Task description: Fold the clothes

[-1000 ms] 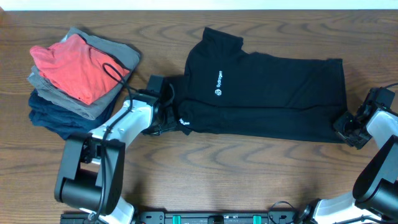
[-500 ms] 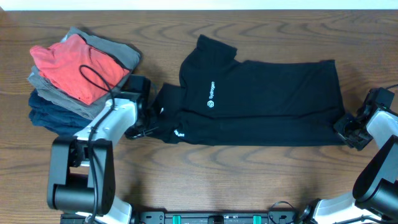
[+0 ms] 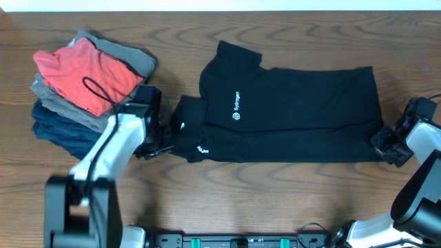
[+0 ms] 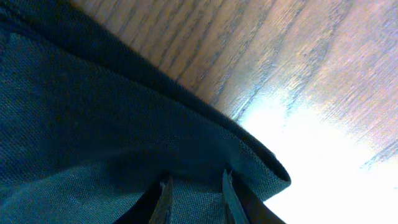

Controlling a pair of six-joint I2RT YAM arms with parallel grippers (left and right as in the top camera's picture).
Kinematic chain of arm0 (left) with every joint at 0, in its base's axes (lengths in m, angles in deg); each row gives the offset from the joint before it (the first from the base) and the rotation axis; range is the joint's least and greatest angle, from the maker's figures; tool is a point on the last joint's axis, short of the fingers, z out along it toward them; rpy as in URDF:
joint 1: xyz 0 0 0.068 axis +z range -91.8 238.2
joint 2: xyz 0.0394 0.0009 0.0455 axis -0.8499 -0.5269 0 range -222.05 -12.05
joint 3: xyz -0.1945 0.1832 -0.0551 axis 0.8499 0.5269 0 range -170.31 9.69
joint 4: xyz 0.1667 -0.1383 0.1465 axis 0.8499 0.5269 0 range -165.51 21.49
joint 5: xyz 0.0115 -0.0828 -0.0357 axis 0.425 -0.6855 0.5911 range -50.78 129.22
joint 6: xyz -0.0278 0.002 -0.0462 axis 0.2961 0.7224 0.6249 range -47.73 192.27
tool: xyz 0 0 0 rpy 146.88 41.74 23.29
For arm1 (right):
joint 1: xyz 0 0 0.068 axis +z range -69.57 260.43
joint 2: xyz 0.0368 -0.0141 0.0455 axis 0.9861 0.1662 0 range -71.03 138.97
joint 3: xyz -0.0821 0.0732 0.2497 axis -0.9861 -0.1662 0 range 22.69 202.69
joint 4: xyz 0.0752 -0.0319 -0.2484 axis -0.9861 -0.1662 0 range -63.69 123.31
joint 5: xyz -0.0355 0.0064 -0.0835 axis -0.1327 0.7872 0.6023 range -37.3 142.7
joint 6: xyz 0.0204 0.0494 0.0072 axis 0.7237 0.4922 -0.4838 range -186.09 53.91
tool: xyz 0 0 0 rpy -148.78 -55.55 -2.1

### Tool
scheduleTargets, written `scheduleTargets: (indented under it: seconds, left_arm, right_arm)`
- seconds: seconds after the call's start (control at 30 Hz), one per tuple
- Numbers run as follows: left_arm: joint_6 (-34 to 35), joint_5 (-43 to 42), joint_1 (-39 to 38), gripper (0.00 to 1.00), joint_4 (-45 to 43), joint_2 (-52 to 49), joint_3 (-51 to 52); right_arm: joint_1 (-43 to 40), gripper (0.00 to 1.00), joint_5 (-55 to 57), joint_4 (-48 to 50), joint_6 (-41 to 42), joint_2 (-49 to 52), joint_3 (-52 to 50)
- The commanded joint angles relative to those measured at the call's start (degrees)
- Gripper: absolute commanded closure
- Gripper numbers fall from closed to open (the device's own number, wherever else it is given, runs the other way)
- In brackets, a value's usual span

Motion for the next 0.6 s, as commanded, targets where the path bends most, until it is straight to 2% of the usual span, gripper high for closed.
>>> scheduleTargets:
  seconds: [0.0,0.1,0.2,0.33,0.57]
  left_arm:
    - [-1.64,-4.9,-1.57,0.65,-0.15,6.1,-1.18]
    - [-1.6,-5.05,-4.26,0.57,-1.84,8.59,-0.96]
    - [-0.37,-5.09,-7.37,0.54,-3.04,7.58,-0.87]
    - [0.35,-6.56,-11.91,0.53,-5.92,3.41,-0.87]
    - [-1.16,-4.57,-17.14,0.53,-16.48,-5.62,-0.87]
  right_arm:
    - [-1.03,0.74,3.98,-0.72,1.01,2.43,-2.71]
    - [-1.03,0.74,3.98,-0.57,1.01,2.43,-2.71]
    - [-1.03,0.74,3.96,-0.57,1.01,2.43,-2.71]
    - [-1.01,0.74,3.43,-0.57,1.01,2.43,-2.71]
    - [-0.98,0.73,3.32,-0.79,1.01,2.43,-2.71]
